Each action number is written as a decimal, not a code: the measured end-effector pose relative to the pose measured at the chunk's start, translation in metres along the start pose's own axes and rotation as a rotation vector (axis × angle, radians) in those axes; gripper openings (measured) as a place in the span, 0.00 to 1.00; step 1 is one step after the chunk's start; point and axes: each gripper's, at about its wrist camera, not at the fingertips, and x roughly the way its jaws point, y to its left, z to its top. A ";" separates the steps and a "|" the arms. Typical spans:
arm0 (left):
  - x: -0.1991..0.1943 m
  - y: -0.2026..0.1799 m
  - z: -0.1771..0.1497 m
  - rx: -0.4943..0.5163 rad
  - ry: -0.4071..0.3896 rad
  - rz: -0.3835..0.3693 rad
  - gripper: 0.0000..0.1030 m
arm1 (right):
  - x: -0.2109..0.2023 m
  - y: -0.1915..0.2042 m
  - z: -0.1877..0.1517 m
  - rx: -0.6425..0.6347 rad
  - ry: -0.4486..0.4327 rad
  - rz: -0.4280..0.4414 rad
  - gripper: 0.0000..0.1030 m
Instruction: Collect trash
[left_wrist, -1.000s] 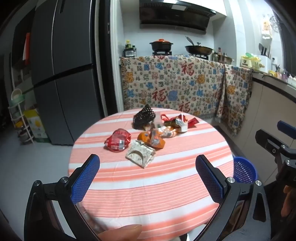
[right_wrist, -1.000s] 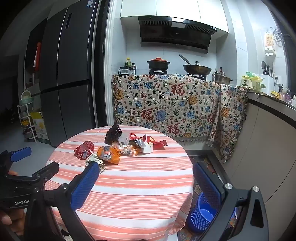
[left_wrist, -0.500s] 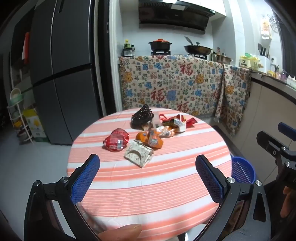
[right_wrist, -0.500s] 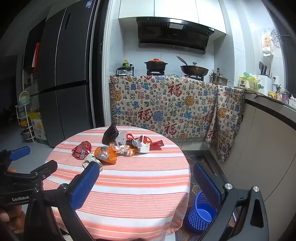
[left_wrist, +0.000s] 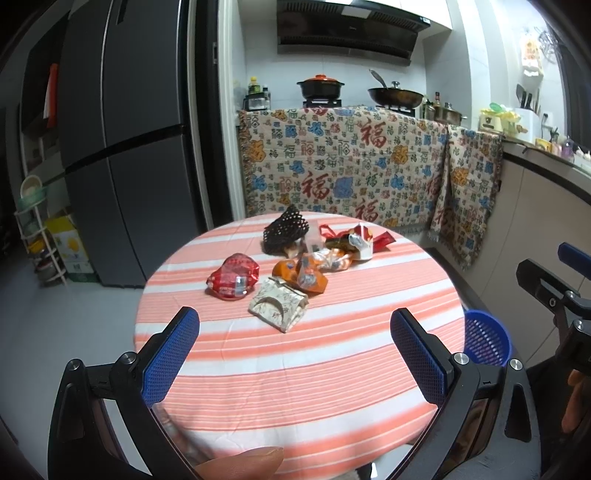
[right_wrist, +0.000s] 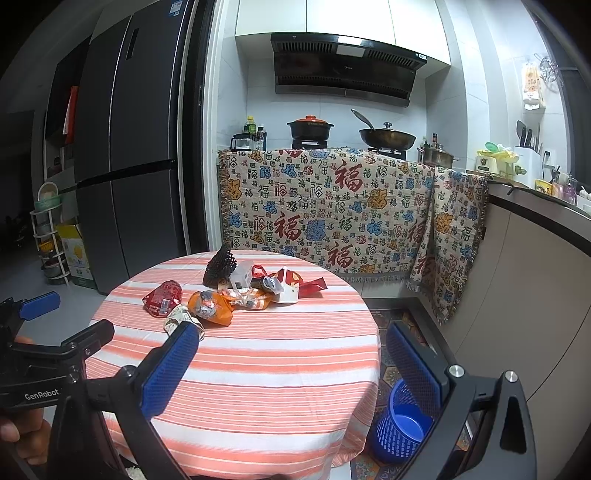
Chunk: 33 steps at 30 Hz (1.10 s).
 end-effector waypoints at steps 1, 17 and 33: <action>0.000 0.000 0.000 0.000 0.000 0.000 1.00 | 0.000 0.000 0.000 0.000 0.000 0.000 1.00; 0.001 0.000 0.000 0.000 0.002 -0.001 1.00 | 0.003 0.002 -0.002 0.004 0.002 0.000 1.00; 0.001 0.001 0.000 0.001 0.003 0.000 1.00 | 0.007 0.000 -0.007 0.008 0.008 -0.001 1.00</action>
